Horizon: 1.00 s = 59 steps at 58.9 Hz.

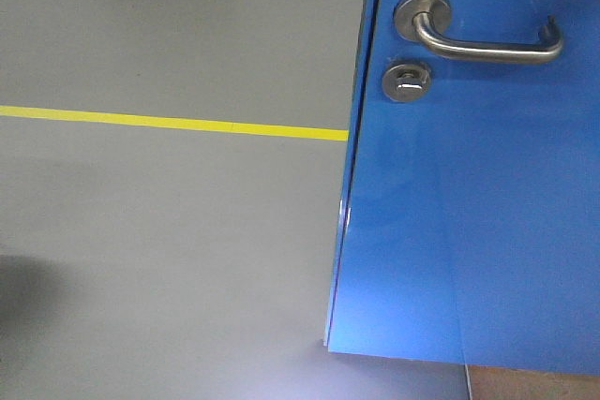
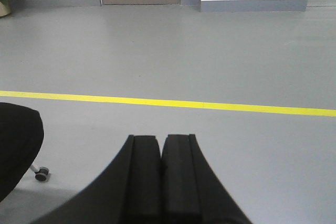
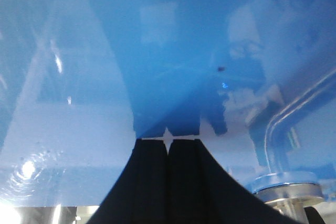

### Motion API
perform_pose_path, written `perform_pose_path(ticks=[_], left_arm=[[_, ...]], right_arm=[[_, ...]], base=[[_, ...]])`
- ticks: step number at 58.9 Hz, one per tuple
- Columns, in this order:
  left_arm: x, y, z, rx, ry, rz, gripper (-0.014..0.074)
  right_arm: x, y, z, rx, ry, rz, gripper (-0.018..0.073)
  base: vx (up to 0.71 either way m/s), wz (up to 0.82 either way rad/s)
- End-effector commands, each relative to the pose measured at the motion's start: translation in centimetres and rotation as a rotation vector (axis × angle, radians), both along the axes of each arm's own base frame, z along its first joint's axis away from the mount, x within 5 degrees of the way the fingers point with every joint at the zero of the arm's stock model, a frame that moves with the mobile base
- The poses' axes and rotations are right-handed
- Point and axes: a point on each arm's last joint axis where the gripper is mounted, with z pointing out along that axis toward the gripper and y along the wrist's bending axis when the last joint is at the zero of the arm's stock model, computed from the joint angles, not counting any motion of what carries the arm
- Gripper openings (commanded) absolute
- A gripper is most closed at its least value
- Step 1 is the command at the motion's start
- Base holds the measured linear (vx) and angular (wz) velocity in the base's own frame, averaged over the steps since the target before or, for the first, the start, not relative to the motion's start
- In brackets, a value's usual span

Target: Move to blue door and open it

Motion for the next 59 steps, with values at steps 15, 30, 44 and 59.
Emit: perform_pose_path(ticks=[15, 30, 44, 59], left_arm=[[0.10, 0.01, 0.64, 0.006, -0.089, 0.002, 0.0070], [0.10, 0.01, 0.64, 0.006, -0.089, 0.002, 0.0070], [0.10, 0.01, 0.64, 0.006, -0.089, 0.002, 0.0070], [0.10, 0.01, 0.64, 0.006, -0.089, 0.002, 0.0070]], right_arm=[[-0.32, -0.29, 1.84, 0.031, -0.071, -0.042, 0.0002], [-0.32, -0.29, 1.84, 0.031, -0.071, -0.042, 0.0002], [-0.32, -0.29, 1.84, 0.031, -0.071, -0.042, 0.0002], [-0.40, -0.27, 1.91, 0.031, -0.073, -0.042, 0.0002]], base=[[0.17, -0.06], [0.14, -0.07], [0.11, -0.06], [0.05, -0.03]])
